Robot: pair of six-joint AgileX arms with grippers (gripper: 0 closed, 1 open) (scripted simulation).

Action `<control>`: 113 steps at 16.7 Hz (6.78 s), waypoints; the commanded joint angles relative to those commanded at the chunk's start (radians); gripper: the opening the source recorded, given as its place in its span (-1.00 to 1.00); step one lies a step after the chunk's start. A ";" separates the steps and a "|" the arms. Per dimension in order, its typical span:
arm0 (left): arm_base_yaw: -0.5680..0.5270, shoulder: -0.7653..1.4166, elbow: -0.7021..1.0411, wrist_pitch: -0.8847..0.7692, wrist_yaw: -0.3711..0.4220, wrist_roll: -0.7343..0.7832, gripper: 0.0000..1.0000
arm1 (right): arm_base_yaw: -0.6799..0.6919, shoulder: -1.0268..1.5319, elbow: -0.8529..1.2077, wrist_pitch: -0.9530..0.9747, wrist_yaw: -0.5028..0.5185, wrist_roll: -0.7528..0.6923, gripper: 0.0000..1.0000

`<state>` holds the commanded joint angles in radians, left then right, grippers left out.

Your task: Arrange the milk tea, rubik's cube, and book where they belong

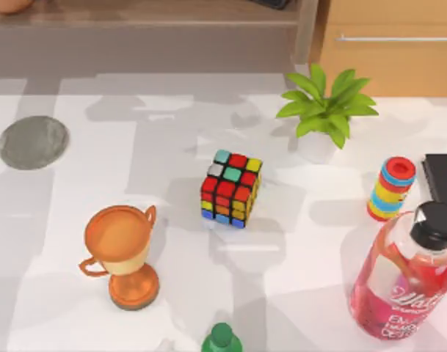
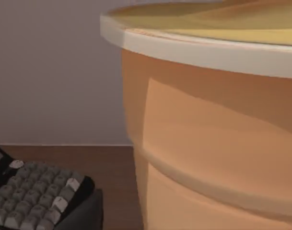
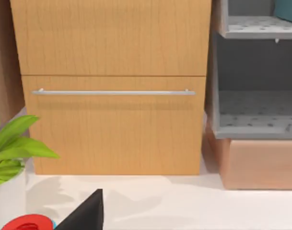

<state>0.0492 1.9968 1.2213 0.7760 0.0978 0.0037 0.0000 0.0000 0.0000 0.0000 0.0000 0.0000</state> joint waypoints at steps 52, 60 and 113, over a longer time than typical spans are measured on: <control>-0.002 -0.265 -0.384 0.263 0.002 0.081 -1.00 | 0.000 0.000 0.000 0.000 0.000 0.000 1.00; -0.005 -0.028 -0.555 0.560 -0.013 0.031 -1.00 | 0.000 0.000 0.000 0.000 0.000 0.000 1.00; -0.002 0.117 -0.679 0.785 -0.003 0.003 1.00 | 0.000 0.000 0.000 0.000 0.000 0.000 1.00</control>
<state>0.0469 2.1136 0.5423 1.5614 0.0945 0.0065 0.0000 0.0000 0.0000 0.0000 0.0000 0.0000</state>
